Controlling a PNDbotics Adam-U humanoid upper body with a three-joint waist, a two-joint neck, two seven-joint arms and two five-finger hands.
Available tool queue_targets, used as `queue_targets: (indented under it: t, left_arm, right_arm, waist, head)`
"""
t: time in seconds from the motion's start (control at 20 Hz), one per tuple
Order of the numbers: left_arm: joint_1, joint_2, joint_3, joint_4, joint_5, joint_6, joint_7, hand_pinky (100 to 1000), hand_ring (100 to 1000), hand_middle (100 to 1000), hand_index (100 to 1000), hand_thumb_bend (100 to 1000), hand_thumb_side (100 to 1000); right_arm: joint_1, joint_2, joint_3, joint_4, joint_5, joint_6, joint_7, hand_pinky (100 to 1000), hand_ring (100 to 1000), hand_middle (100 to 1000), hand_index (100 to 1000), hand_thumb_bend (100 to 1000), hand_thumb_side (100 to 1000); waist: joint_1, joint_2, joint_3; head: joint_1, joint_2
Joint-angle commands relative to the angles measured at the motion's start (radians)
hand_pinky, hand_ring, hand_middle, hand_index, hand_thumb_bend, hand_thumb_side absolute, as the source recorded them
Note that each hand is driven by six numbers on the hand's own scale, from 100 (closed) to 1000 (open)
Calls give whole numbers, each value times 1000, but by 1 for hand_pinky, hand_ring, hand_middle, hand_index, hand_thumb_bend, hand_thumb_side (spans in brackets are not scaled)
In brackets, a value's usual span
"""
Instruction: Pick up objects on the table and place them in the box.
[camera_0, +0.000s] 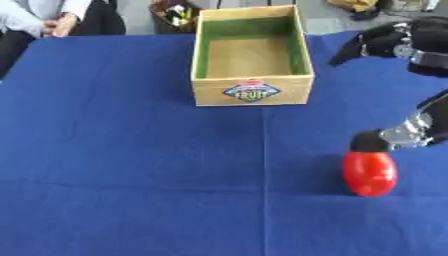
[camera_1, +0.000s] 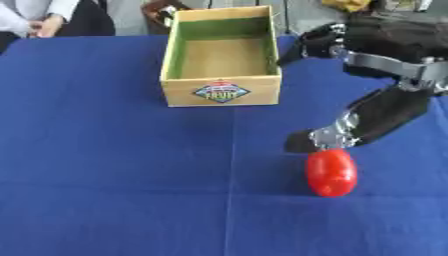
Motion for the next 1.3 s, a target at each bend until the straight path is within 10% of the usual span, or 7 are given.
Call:
queue_targets:
  t: [0.05,0.55,1.3]
  left_arm:
    - [-4,19,0,-18,-4,1,-3,367,417,507,802,421,777]
    - [-7,15,0,-18,-7,3,-6,366,415,504,794,419,773]
    - [-10,8,0,-18,-9,5,-11,363,413,499,788,417,766]
  right_arm:
    - [2,-36,-21,6,26,3,32,855,923,797,917,721,723]
    - [47,-35,-15,38,36,48,145,885,941,766,967,820,309]
    - [66,-5,19,124,114,99,141,871,916,727,924,719,379]
  waist:
    - [-3,-15,-2]
    - [-3,-8,-3]
    - [-2,1,-1]
  head:
    - [2,-11]
    - [0,-17]
    - [-5,-24]
